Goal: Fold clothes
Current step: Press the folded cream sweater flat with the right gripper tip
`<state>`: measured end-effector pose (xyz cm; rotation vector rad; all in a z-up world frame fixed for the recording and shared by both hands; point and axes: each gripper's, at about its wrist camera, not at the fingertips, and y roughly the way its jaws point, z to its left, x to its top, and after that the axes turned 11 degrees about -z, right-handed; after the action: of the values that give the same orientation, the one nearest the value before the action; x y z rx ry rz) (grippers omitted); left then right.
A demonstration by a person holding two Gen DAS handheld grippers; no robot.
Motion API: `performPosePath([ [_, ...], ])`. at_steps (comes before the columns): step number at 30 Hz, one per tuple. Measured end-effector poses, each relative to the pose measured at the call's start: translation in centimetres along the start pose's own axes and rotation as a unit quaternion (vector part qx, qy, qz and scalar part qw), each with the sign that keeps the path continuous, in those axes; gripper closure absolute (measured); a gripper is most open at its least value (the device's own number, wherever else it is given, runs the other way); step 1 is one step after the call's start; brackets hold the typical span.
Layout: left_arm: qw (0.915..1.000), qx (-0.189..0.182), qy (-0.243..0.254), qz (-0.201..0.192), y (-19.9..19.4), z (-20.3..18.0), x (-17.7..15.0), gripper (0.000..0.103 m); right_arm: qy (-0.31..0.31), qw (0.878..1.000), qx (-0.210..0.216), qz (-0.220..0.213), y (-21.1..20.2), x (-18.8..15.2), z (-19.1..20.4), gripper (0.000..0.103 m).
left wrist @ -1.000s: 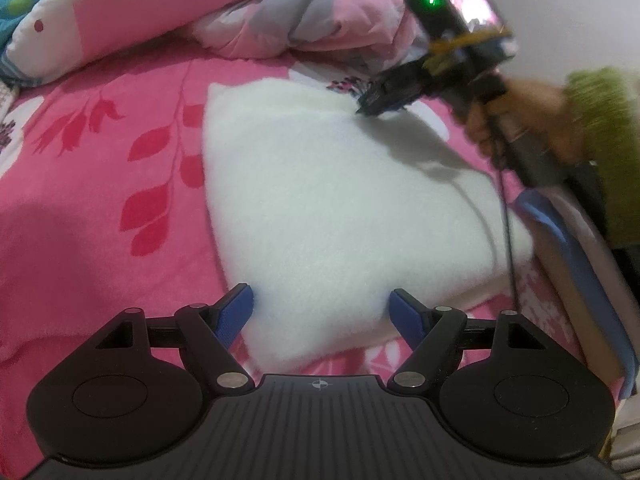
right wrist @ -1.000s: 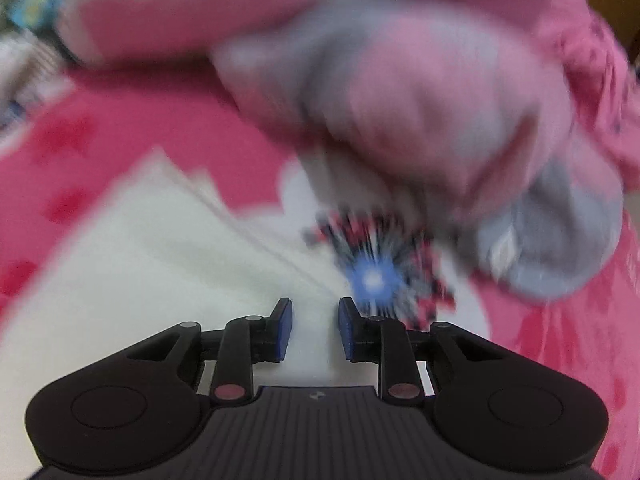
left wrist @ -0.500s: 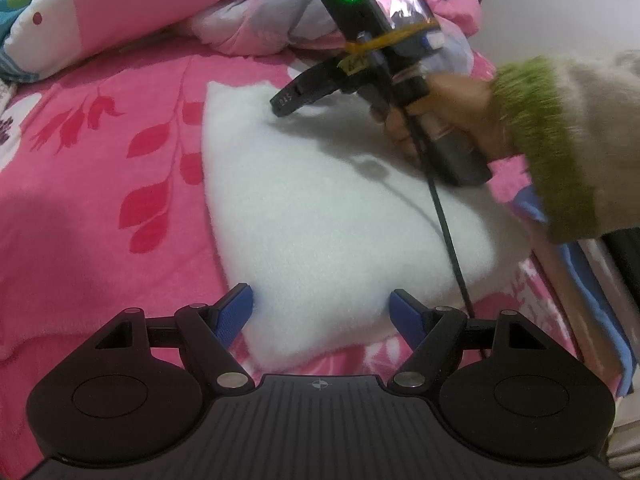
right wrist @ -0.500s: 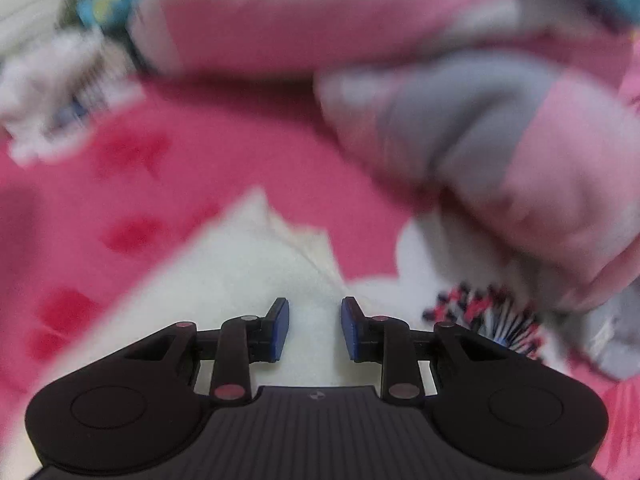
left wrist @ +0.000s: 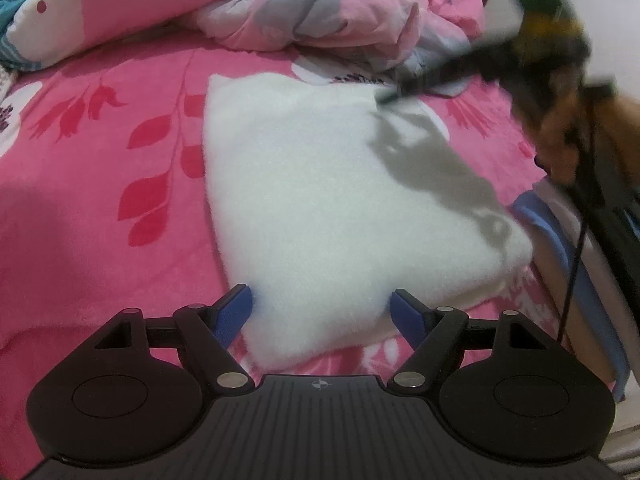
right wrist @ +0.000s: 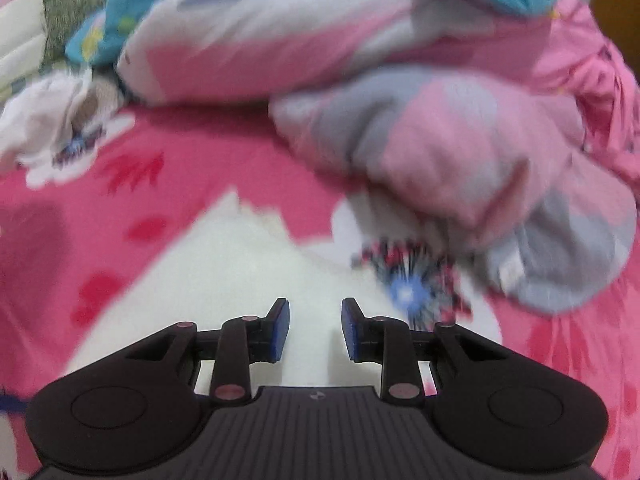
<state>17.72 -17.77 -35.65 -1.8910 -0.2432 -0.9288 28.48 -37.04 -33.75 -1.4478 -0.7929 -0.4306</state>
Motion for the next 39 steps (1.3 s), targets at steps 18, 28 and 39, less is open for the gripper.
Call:
performPosePath([
  [18, 0.999, 0.026, 0.033, 0.016, 0.6, -1.1, -0.3, 0.025, 0.068, 0.994, 0.07, 0.051, -7.3, -4.6, 0.7, 0.072],
  [28, 0.998, 0.039, 0.038, 0.032, 0.8, -1.6, 0.2, 0.025, 0.04, 0.994, 0.061, 0.078, -5.3, -6.5, 1.6, 0.071],
  [39, 0.9959, 0.05, 0.016, 0.073, 1.5, -1.5, 1.5, 0.026, -0.055, 0.988, 0.081, 0.118, -8.8, -8.5, 2.8, 0.07],
])
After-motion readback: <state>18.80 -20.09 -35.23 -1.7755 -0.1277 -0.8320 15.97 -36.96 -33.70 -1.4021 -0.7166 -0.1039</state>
